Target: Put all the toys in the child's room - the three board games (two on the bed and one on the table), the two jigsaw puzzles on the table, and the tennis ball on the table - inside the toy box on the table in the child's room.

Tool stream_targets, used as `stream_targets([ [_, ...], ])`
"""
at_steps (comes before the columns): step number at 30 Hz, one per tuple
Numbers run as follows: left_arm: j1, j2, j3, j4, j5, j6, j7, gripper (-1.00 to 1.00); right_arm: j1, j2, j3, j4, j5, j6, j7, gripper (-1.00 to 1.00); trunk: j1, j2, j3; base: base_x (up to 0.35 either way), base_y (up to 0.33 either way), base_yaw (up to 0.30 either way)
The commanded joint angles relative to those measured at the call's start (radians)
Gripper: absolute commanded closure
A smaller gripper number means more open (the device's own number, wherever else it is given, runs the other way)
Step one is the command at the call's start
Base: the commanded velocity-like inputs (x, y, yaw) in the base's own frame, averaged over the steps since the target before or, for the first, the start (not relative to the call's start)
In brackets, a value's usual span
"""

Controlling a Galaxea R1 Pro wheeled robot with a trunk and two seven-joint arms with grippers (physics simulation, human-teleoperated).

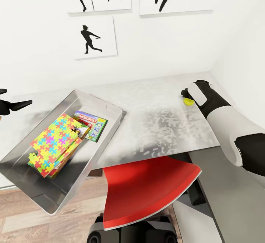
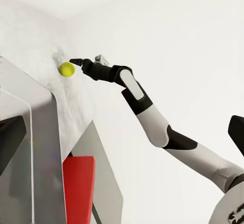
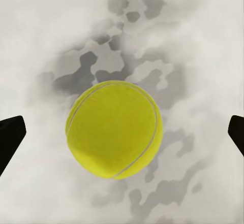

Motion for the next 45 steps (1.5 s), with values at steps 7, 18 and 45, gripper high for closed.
stream_targets([
  [7, -0.003, 0.001, -0.006, 0.001, 0.001, 0.011, -0.007, -1.00, -0.001, -0.001, 0.008, -0.002, -0.010, 0.007, -0.007, -1.00, 0.001, -0.002, -0.004, 0.000, 0.000, 0.003],
  [18, -0.003, 0.001, -0.006, 0.001, 0.001, 0.011, -0.007, -1.00, -0.001, -0.001, 0.008, -0.001, -0.011, 0.011, -0.006, -1.00, 0.001, -0.002, -0.004, 0.000, 0.000, 0.000],
  [45, -0.003, 0.001, -0.007, 0.001, 0.001, 0.011, -0.007, -1.00, -0.001, -0.001, 0.008, -0.002, -0.012, 0.011, -0.006, -1.00, 0.001, -0.002, -0.039, 0.000, 0.000, 0.008],
])
